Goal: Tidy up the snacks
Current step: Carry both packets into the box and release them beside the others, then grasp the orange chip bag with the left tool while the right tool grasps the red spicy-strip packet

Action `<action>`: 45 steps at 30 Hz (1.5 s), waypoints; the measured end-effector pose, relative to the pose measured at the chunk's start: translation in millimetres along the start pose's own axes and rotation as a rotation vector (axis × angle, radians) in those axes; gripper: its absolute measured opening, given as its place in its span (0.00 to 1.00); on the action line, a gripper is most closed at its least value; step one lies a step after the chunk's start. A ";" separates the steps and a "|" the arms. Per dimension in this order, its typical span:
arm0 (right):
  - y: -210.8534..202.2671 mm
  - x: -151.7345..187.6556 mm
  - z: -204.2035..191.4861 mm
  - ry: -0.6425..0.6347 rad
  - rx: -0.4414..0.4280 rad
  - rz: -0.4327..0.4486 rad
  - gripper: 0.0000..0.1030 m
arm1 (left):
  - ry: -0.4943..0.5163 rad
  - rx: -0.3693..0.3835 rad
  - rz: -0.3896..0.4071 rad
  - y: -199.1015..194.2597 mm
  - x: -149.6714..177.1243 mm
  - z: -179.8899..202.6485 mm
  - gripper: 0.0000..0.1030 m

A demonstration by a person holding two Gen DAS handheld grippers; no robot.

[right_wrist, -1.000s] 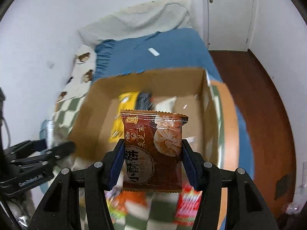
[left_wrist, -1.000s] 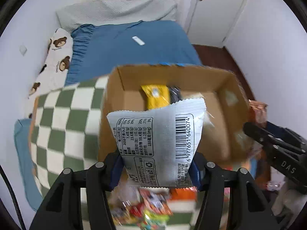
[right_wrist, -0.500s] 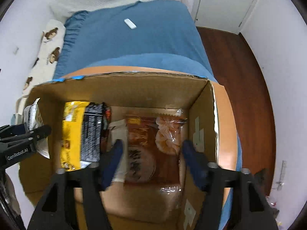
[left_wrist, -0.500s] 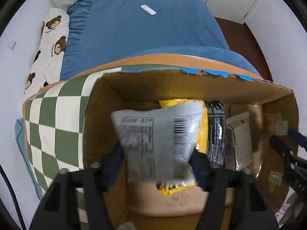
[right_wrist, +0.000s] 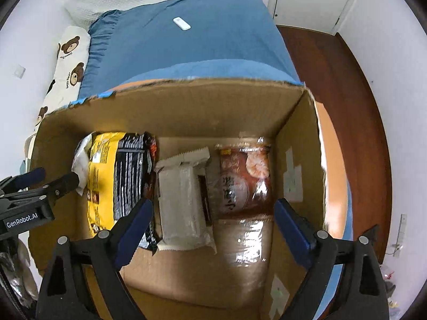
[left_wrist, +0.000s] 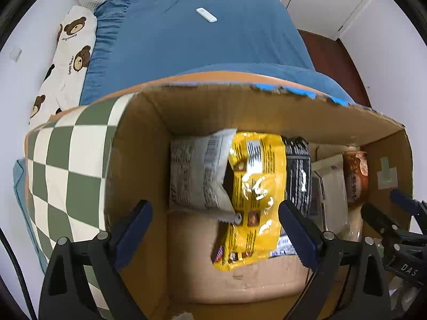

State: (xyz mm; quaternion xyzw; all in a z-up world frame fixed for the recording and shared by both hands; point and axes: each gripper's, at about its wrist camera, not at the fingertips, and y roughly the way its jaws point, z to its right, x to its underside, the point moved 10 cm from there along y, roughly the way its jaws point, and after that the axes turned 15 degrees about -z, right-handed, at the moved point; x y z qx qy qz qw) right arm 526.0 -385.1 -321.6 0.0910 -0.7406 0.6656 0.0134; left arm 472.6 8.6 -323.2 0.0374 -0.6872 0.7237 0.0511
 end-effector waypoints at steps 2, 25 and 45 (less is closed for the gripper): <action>3.5 6.8 -2.5 0.000 -0.017 -0.006 0.91 | 0.001 0.003 0.001 1.0 8.3 0.9 0.94; -24.9 81.5 -23.8 -0.062 -0.031 0.085 0.91 | 0.015 0.028 0.151 -49.4 89.5 9.2 0.94; -96.7 196.8 -27.1 -0.082 -0.090 0.299 0.91 | -0.024 0.020 0.277 -73.2 214.2 -7.4 0.94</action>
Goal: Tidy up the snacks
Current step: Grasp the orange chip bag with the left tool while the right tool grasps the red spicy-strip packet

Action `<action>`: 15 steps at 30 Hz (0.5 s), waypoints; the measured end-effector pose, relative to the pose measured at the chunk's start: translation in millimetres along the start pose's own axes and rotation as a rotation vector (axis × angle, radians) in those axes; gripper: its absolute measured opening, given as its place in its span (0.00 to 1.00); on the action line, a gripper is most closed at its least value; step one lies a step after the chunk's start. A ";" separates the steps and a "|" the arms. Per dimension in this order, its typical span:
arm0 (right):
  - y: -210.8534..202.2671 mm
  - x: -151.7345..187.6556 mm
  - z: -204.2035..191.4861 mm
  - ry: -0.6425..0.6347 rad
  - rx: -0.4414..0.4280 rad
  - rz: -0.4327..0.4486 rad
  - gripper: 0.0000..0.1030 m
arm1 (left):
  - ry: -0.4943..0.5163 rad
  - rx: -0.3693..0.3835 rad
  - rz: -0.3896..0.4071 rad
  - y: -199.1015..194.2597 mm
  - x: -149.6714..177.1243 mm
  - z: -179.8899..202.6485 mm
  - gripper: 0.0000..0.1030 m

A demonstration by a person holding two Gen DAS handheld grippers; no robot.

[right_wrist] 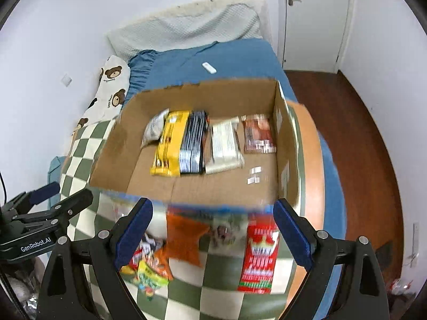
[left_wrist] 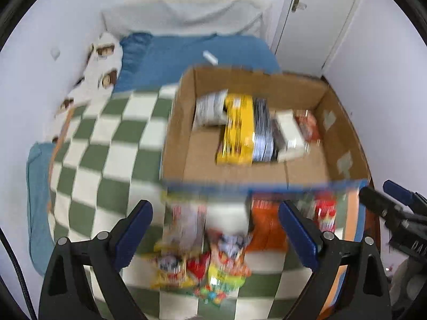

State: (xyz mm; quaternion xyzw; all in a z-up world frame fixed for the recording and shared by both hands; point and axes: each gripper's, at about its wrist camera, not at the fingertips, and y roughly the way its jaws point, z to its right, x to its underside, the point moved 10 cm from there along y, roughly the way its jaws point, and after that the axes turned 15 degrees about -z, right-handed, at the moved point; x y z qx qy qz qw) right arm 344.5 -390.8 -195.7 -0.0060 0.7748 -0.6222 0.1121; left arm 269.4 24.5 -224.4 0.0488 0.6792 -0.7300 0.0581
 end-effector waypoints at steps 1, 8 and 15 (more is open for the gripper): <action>6.2 9.4 4.2 0.015 -0.005 -0.013 0.91 | -0.008 -0.008 -0.028 11.5 10.7 -2.5 0.94; 80.9 72.2 56.8 0.173 -0.041 -0.139 0.91 | 0.008 0.062 -0.195 80.5 53.0 32.4 0.94; 133.3 97.2 89.5 0.221 0.022 -0.215 0.76 | 0.098 0.062 -0.287 134.7 36.6 93.3 0.94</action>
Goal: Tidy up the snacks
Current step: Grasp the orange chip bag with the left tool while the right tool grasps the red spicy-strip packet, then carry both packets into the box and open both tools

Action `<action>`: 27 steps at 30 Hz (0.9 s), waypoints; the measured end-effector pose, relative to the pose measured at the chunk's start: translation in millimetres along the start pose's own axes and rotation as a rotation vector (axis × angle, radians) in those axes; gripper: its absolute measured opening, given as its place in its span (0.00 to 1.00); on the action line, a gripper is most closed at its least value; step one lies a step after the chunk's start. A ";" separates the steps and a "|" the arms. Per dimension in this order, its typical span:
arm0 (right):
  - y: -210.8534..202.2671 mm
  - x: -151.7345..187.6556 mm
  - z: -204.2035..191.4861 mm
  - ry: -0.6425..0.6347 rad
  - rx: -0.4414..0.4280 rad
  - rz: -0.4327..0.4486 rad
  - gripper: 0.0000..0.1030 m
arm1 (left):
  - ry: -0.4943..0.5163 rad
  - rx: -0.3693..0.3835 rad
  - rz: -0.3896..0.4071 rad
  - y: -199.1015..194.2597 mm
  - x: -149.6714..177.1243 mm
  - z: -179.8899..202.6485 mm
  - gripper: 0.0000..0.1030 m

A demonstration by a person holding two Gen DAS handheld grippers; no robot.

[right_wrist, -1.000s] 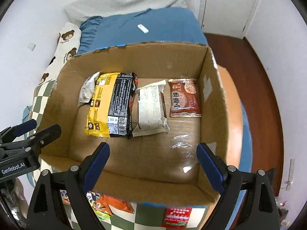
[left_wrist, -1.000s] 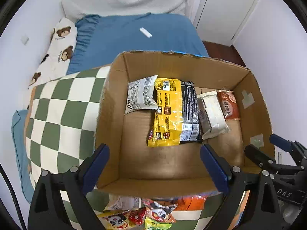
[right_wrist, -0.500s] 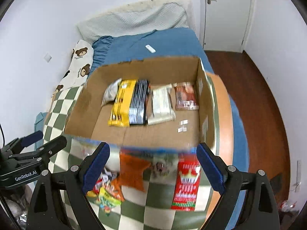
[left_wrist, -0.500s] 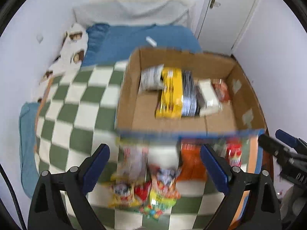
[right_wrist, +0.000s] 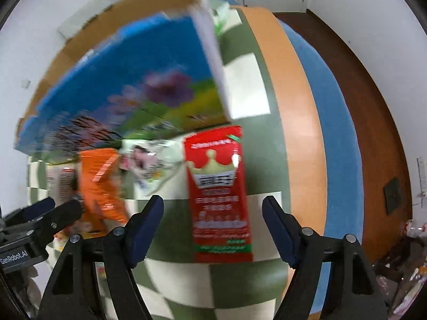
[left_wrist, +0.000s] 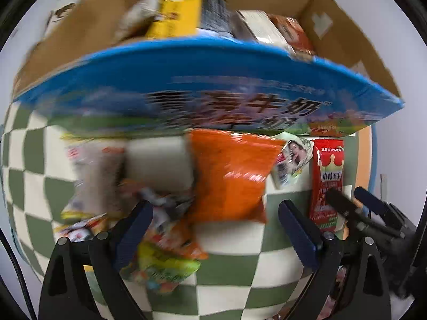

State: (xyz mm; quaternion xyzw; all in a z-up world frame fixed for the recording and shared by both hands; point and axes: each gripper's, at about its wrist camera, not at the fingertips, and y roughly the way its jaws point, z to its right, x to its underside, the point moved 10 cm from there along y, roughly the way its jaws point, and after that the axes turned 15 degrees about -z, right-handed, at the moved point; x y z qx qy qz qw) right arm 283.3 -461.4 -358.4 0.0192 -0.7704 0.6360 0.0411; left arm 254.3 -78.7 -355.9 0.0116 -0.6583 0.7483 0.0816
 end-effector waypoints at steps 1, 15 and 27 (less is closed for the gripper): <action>8.4 -0.8 2.3 0.000 0.004 -0.012 0.76 | 0.016 -0.013 -0.002 4.7 -6.1 5.6 0.94; 42.8 48.6 -5.2 -0.126 0.081 -0.101 0.50 | 0.069 -0.034 -0.038 23.2 41.8 24.6 0.47; 75.5 94.3 -2.8 -0.106 0.068 -0.153 0.55 | 0.101 -0.077 -0.096 68.4 49.5 39.0 0.50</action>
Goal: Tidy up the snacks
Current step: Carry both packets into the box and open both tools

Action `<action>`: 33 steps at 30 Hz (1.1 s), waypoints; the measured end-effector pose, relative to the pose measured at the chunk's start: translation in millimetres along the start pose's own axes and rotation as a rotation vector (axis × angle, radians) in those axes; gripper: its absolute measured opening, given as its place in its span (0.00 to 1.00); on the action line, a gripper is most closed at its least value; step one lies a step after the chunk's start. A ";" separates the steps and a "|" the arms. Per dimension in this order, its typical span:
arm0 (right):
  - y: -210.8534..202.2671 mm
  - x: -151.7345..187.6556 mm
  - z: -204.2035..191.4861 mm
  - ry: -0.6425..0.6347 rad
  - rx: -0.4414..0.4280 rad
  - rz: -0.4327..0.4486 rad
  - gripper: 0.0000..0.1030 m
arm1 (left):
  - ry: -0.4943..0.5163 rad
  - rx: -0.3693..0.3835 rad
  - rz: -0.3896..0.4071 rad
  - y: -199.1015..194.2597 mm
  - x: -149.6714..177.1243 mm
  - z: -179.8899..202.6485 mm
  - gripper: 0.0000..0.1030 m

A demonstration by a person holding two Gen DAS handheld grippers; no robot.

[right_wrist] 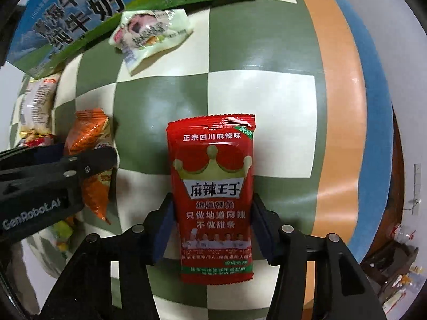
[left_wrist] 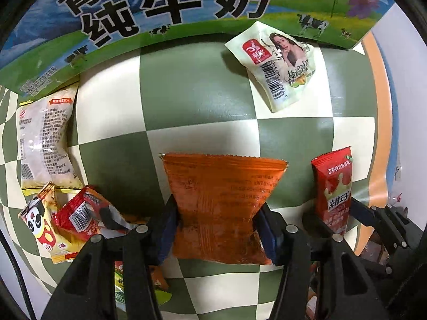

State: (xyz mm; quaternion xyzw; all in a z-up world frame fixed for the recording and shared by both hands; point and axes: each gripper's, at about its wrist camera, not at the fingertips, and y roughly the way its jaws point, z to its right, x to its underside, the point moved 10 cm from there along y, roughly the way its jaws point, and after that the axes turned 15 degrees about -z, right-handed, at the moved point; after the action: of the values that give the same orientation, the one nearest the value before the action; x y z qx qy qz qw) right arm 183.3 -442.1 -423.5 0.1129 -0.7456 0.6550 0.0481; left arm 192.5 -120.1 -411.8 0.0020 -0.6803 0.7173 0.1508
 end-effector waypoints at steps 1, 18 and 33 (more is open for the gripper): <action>1.7 -2.0 -0.7 0.007 0.000 0.001 0.56 | -0.005 0.004 0.005 -2.2 0.6 2.0 0.49; -161.7 -34.0 -38.9 -0.057 -0.222 0.251 0.48 | -0.045 0.146 0.329 -208.4 4.0 -30.0 0.45; -238.1 -223.7 -50.6 -0.049 -0.079 0.254 0.48 | -0.180 -0.100 0.189 -195.9 -143.1 -168.0 0.46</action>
State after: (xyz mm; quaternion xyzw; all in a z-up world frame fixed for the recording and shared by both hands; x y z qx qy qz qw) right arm 451.5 -396.4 -235.7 0.0314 -0.7802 0.6229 -0.0491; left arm 406.0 19.1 -263.0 -0.0053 -0.7231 0.6905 0.0206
